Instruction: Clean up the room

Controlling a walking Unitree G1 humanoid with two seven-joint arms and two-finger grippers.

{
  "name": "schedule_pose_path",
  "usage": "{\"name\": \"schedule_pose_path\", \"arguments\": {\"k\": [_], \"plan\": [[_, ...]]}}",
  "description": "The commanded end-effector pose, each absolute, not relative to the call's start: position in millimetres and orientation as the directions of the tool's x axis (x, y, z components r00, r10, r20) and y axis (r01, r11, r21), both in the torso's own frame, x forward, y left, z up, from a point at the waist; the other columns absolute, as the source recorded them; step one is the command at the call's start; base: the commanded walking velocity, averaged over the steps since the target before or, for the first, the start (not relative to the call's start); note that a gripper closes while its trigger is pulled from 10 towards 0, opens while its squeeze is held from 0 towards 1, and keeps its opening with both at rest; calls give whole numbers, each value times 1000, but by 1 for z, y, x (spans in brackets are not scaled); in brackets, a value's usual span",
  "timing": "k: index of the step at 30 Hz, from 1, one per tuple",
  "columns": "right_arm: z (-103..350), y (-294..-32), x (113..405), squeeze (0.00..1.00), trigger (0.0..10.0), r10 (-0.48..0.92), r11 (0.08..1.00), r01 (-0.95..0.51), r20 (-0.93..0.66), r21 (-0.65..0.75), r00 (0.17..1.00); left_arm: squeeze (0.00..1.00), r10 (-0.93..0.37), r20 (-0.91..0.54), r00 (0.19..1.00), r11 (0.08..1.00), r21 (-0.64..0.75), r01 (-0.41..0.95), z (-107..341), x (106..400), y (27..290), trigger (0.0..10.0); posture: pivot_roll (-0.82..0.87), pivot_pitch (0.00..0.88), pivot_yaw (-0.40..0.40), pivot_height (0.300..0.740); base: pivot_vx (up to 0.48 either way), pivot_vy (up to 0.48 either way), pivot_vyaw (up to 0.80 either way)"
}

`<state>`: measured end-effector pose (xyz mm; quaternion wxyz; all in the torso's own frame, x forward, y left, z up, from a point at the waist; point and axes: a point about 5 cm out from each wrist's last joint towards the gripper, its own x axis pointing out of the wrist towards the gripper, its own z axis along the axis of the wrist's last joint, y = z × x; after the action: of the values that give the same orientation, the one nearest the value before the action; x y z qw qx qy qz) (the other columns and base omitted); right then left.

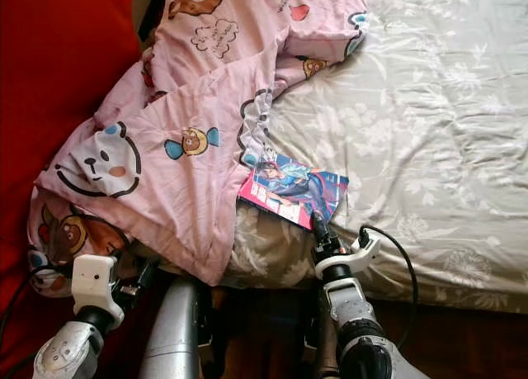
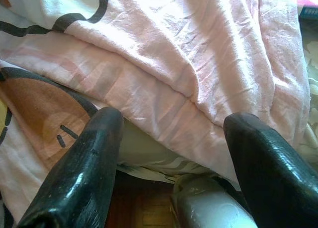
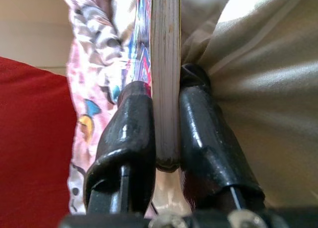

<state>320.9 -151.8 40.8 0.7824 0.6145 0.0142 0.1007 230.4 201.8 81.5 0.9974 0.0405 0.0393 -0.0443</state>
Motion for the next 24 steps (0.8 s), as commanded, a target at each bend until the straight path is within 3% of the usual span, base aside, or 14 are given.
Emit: {"name": "schedule_pose_path", "arguments": {"k": [1, 8, 11, 14, 20, 21, 22, 23, 24], "plan": [[38, -151, 315, 0, 0, 170, 208, -173, 139, 963, 976, 0, -70, -127, 989, 992, 95, 82, 69, 225, 205, 10000, 156, 260, 68, 588, 0, 0, 0], [8, -161, 290, 0, 0, 76, 248, -4, -15, 969, 997, 0, -70, -123, 990, 992, 92, 81, 66, 228, 204, 10000, 140, 253, 59, 588, 0, 0, 0], [-19, -175, 263, 0, 0, -99, 240, 211, -193, 948, 976, 0, -70, -120, 990, 993, 89, 81, 64, 228, 203, 10000, 133, 250, 57, 588, 0, 0, 0], [-41, -183, 236, 0, 0, -243, 212, 411, -360, 887, 901, 0, -71, -121, 990, 993, 89, 82, 62, 228, 203, 10000, 127, 246, 56, 588, 0, 0, 0], [-46, -173, 233, 0, 314, -178, 249, 420, -385, 873, 905, 0, -69, -117, 991, 993, 92, 80, 60, 229, 203, 10000, 132, 243, 54, 588, 0, 0, 0], [-43, -172, 238, 0, 10000, -151, 275, 396, -367, 876, 918, 0, -68, -116, 991, 993, 92, 79, 60, 229, 203, 10000, 134, 243, 52, 588, 0, 0, 0], [-39, -171, 242, 0, 10000, -142, 285, 377, -350, 881, 926, 0, -68, -115, 991, 993, 93, 78, 60, 229, 203, 10000, 134, 243, 52, 588, 0, 0, 0], [-36, -170, 246, 0, 6353, -136, 289, 360, -334, 887, 933, 0, -67, -115, 991, 993, 93, 78, 59, 229, 203, 10000, 134, 242, 49, 588, 0, 0, 0], [-33, -170, 250, 0, 4510, -134, 288, 345, -319, 893, 938, 0, -65, -115, 991, 993, 93, 76, 59, 228, 204, 10000, 134, 240, 47, 588, 0, 0, 0]]}}
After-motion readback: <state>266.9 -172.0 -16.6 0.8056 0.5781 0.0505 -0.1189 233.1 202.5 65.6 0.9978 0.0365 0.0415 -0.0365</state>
